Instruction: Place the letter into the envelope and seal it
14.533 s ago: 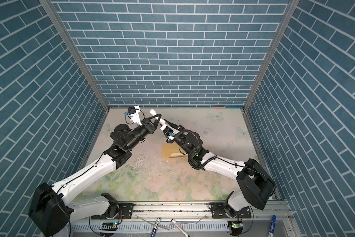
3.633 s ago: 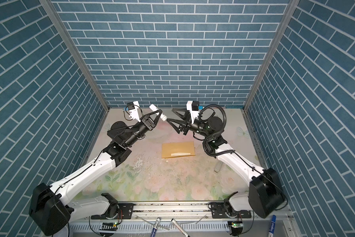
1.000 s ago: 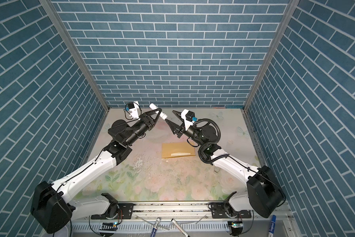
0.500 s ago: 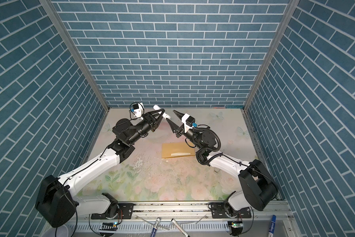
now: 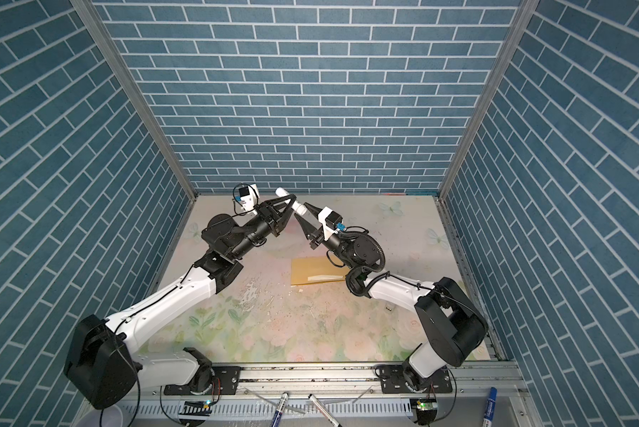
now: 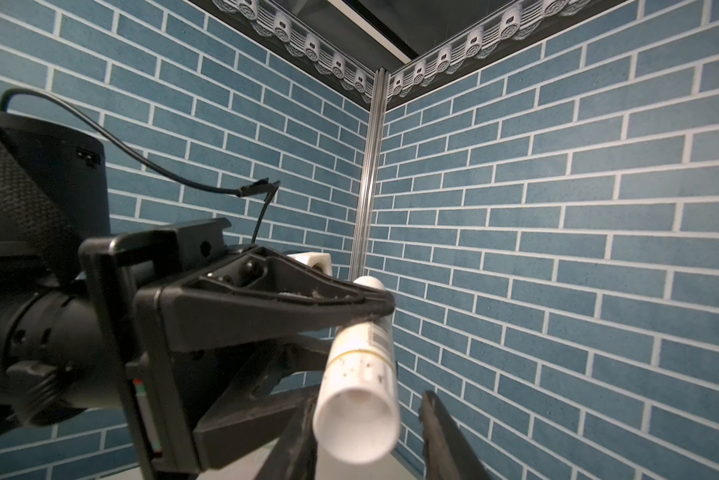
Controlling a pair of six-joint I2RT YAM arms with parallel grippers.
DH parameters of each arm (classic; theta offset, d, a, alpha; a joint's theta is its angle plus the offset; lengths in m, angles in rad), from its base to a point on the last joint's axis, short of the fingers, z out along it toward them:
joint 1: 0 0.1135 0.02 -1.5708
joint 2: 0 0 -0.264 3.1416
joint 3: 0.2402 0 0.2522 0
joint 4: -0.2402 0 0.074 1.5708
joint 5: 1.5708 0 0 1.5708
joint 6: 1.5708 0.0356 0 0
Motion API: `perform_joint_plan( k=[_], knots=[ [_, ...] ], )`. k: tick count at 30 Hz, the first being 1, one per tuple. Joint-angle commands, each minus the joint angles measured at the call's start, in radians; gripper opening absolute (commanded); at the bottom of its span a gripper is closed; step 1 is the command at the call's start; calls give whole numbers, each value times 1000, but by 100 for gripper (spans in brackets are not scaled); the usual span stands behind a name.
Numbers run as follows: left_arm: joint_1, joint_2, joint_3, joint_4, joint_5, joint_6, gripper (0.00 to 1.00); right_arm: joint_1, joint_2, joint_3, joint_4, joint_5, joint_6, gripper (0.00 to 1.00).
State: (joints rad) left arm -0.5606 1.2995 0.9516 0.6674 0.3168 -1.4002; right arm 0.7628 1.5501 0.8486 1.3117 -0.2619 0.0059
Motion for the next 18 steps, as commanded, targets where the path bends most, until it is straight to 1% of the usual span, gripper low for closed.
perform_joint_plan(
  k=[1,4,8,15,18],
  knots=[
    [6,7,15,41,14,2,0,11,7,58,78,24,-33,42],
    [7,10,13,41,15,0,0,13,7,65,74,31,-38,43],
    [6,10,12,43,18,0,0,15,18,78,69,35,-45,38],
    [7,9,7,46,17,-2,0,22,35,93,60,42,-59,21],
    [6,11,6,46,19,-2,1,25,32,92,60,50,-71,11]
  ],
)
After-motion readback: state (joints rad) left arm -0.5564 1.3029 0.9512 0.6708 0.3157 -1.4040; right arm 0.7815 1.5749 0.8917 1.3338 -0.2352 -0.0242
